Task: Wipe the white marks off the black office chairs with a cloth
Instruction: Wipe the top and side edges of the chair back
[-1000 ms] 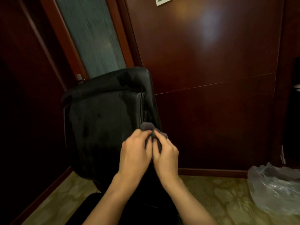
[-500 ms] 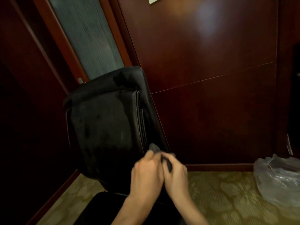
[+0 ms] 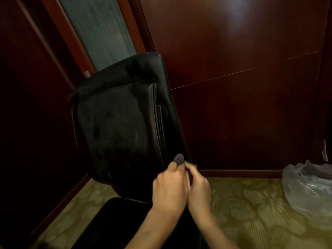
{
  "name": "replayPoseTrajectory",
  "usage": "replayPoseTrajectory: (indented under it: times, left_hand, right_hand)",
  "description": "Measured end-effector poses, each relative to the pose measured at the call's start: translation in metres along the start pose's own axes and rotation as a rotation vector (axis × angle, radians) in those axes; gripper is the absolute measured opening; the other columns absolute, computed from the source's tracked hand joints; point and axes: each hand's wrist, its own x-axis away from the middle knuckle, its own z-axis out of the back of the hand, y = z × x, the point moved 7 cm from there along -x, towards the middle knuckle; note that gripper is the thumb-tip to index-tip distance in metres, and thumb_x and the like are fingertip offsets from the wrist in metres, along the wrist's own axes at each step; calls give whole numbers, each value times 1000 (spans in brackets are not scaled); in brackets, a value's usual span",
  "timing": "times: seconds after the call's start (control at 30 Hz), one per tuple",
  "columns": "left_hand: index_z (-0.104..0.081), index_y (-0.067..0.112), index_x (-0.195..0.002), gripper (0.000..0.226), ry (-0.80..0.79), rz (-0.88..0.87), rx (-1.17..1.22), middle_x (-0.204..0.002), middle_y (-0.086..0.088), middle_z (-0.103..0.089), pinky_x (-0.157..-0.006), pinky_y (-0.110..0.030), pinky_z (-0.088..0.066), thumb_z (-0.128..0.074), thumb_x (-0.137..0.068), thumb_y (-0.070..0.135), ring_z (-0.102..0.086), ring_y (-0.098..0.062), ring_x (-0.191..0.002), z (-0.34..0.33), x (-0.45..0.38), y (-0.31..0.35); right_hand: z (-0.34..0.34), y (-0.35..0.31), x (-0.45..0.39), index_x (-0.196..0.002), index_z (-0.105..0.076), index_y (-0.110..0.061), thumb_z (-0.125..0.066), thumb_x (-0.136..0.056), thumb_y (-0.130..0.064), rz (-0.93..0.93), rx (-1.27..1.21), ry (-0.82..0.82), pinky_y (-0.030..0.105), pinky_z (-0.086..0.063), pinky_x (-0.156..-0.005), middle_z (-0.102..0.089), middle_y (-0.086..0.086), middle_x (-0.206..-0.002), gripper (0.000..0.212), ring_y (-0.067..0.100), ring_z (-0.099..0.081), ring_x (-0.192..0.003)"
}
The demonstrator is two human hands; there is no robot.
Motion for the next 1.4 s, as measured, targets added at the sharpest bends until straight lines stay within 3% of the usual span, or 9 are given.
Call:
replayPoseTrajectory:
  times: [0.17,0.3,0.43,0.57,0.73,0.8,1.0,1.23,1.4]
  left_hand:
    - [-62,29,-123,30,-180,11,33,-114,5,-61,-77,-35,-55,-38,-105,35,-68,-20,-95,-50,29,-3]
    - [-68,32,-109,21,161,8,185,-87,7,-64,-54,-34,-55,-55,-92,36,-69,-18,-70,-11,31,-18]
    - [-70,28,-117,26,455,56,314,-93,7,-64,-65,-35,-56,-58,-95,34,-68,-17,-78,51,5,-36]
    - [-69,33,-118,25,385,82,330,-93,8,-63,-65,-39,-56,-58,-95,37,-68,-18,-77,34,5,-43]
    - [-70,30,-108,16,214,53,232,-86,8,-58,-52,-33,-53,-65,-92,31,-66,-15,-67,-36,28,-21]
    - [-71,30,-106,15,166,45,216,-85,10,-58,-51,-30,-51,-66,-92,32,-65,-12,-67,-53,35,-16]
    - [-68,40,-113,20,115,79,322,-90,13,-60,-65,-25,-48,-56,-97,40,-65,-7,-80,-55,55,-34]
    - [-71,20,-116,23,570,30,642,-98,7,-65,-80,-25,-52,-58,-97,22,-66,-8,-91,39,17,-68]
    - [-67,17,-124,30,531,65,763,-105,4,-65,-86,-28,-53,-61,-95,13,-64,-7,-97,41,-15,-88]
  right_hand:
    - [5,47,30,-123,-68,-24,-59,-97,-18,-93,150,-146,22,-46,-78,-74,-2,-109,28,18,-70,-100]
    - [25,6,12,-115,-71,-25,-55,-94,-29,50,94,-67,26,-51,-83,-73,-5,-105,27,16,-69,-96]
    - [16,-67,-33,-117,-70,-20,-51,-91,-36,183,-16,-4,35,-53,-85,-73,3,-103,36,18,-68,-94]
    - [2,-48,-26,-120,-68,-20,-57,-96,-26,155,-22,-18,41,-55,-84,-73,3,-106,27,22,-69,-97]
    - [6,18,8,-118,-69,-16,-57,-95,-19,106,152,-35,23,-47,-83,-73,0,-110,26,18,-69,-98]
    - [7,33,15,-118,-70,-15,-55,-94,-22,83,207,-59,23,-46,-83,-73,-1,-111,29,17,-69,-98]
    - [10,46,32,-111,-70,-22,-64,-93,-18,-10,263,-207,29,-49,-71,-75,-3,-92,19,21,-71,-88]
    - [21,-95,-12,-111,-68,-21,-53,-89,-36,375,126,81,33,-50,-72,-69,2,-94,30,19,-66,-83]
    - [2,-121,-37,-114,-57,-20,-65,-90,-31,394,205,62,38,-52,-76,-70,5,-102,28,25,-67,-90]
